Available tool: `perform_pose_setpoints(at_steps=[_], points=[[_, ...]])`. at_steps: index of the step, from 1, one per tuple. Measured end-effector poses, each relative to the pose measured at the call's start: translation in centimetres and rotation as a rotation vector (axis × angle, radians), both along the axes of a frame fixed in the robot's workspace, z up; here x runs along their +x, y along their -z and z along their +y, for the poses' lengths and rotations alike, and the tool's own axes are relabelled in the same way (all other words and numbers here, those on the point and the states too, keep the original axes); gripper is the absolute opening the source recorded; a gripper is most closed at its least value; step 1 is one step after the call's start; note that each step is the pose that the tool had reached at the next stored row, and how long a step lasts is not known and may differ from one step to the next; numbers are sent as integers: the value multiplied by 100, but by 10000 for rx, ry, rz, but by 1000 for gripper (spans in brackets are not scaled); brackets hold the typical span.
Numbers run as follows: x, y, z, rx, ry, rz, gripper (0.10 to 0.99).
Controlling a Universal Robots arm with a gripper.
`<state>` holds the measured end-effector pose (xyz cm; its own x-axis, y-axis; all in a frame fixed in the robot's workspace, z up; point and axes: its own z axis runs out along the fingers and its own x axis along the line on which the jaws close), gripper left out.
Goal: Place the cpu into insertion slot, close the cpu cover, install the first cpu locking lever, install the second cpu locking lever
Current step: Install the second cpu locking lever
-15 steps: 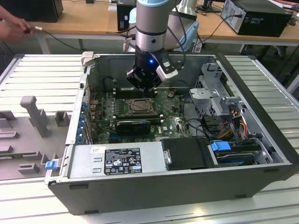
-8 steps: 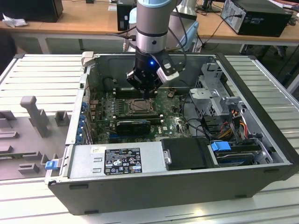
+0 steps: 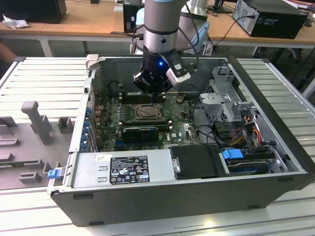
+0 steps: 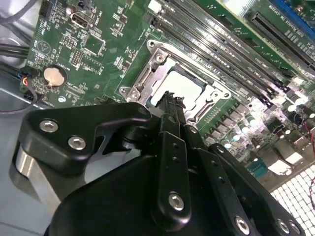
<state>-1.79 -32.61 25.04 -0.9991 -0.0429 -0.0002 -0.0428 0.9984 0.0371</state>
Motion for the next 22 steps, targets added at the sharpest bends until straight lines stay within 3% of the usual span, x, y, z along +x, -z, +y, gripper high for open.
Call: perform_pose_setpoints(at_steps=[4, 5, 9, 14, 16, 17, 18, 19, 20, 22], points=[[-6, 1, -73, -2, 1, 0, 106], [-6, 2, -107, -1, 0, 0, 106], [-6, 14, -335, -2, 0, 1, 106], [-6, 42, -486, -2, 1, 12, 106], [-6, 56, -523, 10, 1, 44, 106], [-6, 60, -539, 129, 0, 76, 106], [-10, 60, -544, 524, -10, 82, 106], [-22, 61, -544, 785, -21, 83, 106], [-38, 64, -546, 878, -34, 84, 106], [-101, 91, -552, 915, -104, 93, 106]])
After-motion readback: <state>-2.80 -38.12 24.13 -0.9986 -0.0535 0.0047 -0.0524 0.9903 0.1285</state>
